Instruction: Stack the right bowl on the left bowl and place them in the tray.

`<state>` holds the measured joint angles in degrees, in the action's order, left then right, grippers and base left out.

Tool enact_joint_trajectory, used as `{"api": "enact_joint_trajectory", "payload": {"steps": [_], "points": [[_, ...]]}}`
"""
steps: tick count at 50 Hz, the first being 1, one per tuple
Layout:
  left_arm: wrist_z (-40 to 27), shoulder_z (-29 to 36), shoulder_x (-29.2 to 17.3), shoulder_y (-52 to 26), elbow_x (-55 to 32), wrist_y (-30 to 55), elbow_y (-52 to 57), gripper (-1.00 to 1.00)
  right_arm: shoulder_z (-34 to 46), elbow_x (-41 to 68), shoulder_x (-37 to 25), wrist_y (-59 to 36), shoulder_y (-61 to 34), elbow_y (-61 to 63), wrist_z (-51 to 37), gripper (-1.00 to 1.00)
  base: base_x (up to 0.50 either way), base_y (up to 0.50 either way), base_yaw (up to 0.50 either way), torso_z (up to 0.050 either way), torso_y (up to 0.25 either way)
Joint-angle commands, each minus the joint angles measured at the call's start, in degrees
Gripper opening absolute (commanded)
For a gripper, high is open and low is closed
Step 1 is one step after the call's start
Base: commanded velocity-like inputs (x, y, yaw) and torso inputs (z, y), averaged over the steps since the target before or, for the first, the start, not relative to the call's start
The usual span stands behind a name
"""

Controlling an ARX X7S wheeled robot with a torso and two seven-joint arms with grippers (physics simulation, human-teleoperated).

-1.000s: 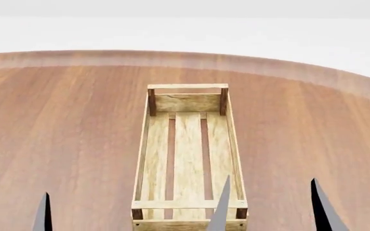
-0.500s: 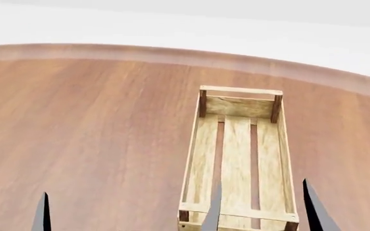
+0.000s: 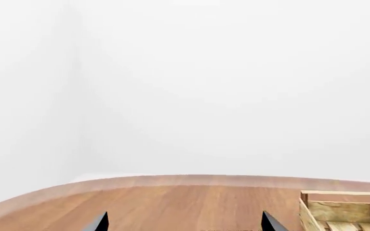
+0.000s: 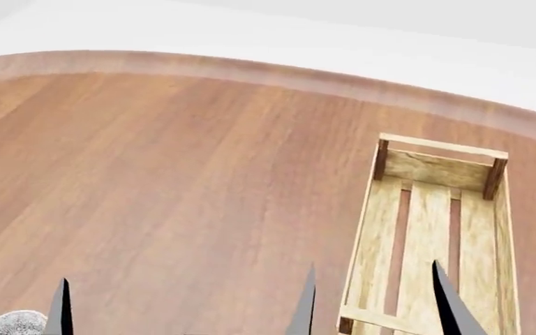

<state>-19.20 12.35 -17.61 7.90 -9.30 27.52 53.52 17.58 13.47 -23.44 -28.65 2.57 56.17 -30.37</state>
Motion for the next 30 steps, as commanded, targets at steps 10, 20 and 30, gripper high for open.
{"api": "enact_joint_trajectory", "payload": {"steps": [10, 20, 30], "points": [[0.7, -2.5, 1.0, -0.7, -2.0, -0.2, 0.4, 1.00, -1.8, 2.5, 0.8, 4.8, 0.6, -1.2, 2.9, 1.00, 0.00, 0.00, 0.00, 0.050, 0.000], [0.5, -2.2, 0.6, -0.7, -2.2, -0.1, 0.6, 1.00, -1.7, 2.7, 0.5, 4.5, 0.5, -1.1, 2.0, 1.00, 0.00, 0.00, 0.00, 0.050, 0.000], [0.3, -2.4, 0.4, -0.5, -2.7, -0.8, 0.5, 1.00, -1.7, 3.0, 0.1, 4.7, 0.4, -1.3, 1.5, 1.00, 0.00, 0.00, 0.00, 0.050, 0.000]]}}
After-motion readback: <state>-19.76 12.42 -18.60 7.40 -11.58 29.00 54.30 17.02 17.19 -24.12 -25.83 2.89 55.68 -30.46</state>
